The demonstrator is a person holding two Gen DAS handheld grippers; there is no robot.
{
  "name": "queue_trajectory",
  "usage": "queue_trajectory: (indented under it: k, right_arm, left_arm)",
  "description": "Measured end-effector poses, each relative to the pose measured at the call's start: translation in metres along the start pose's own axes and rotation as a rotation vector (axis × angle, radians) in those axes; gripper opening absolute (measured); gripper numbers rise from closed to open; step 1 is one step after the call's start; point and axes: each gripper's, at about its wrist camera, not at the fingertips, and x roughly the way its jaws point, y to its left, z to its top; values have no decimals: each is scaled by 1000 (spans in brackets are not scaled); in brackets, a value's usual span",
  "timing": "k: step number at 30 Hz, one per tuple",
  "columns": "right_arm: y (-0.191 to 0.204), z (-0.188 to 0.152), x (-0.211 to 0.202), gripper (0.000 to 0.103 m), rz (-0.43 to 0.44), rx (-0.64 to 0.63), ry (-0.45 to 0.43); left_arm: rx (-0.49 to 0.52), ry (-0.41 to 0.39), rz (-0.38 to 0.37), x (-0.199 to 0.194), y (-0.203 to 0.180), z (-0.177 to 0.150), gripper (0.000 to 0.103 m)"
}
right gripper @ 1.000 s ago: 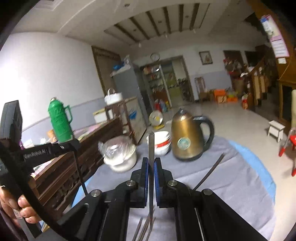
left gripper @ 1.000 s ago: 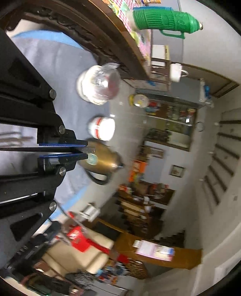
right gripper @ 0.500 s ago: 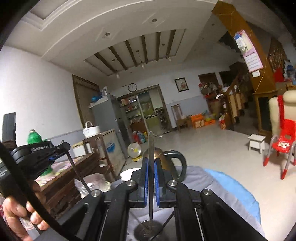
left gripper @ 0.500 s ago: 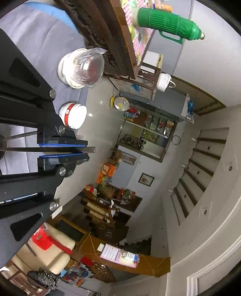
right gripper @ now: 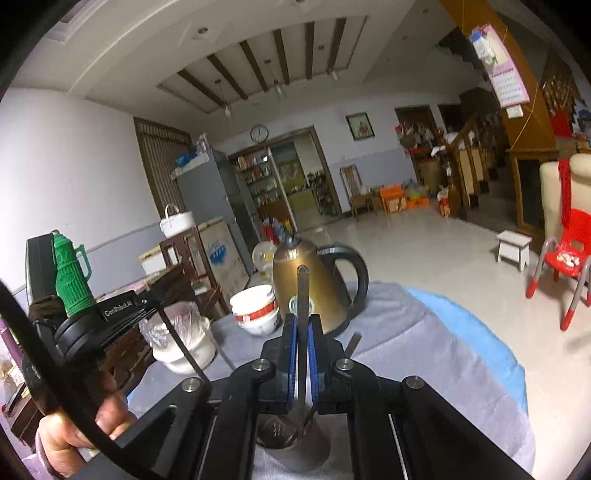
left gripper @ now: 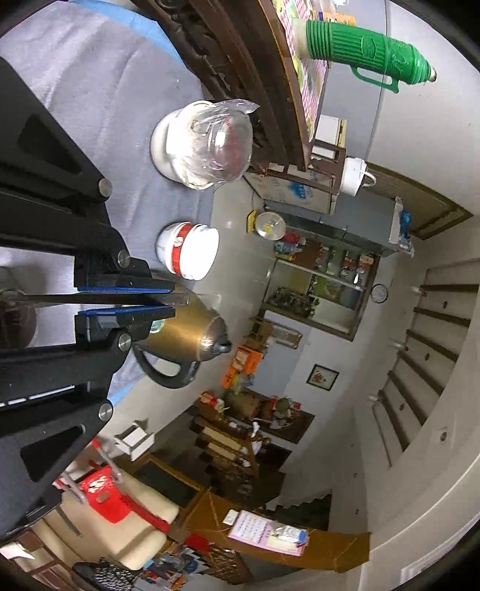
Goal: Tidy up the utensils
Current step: 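Raise both chopsticks over the grey cup and open both tools to drop them, then bring both open tools back to the remaining chopsticks on the cloth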
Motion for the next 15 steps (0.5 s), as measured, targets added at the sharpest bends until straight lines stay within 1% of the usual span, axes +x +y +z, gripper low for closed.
queue_trajectory:
  k: [4,7,9,13,14,15]
  right_arm:
    - [1,-6,-3,6,11,1,30]
    - [1,-9,-2,8,23,5,59]
    - [1,-11,-2,8,46,14,82]
    - [1,-15,-5,9,59,21,113]
    - [1,-15,-6,9,62,28,117]
    - [0,-16,-7,9,69,38,122]
  left_arm:
    - [34,45,-30,-5,3,-7,7]
    - [63,99,-79,-10,7,-14,7]
    - [101,137,-88,-13,10,-19,7]
    - [149,194,-102,-26,19,-26,9]
    - [164,206,-102,-31,22,-28,14]
    - [176,215,-97,-34,25,-30,26]
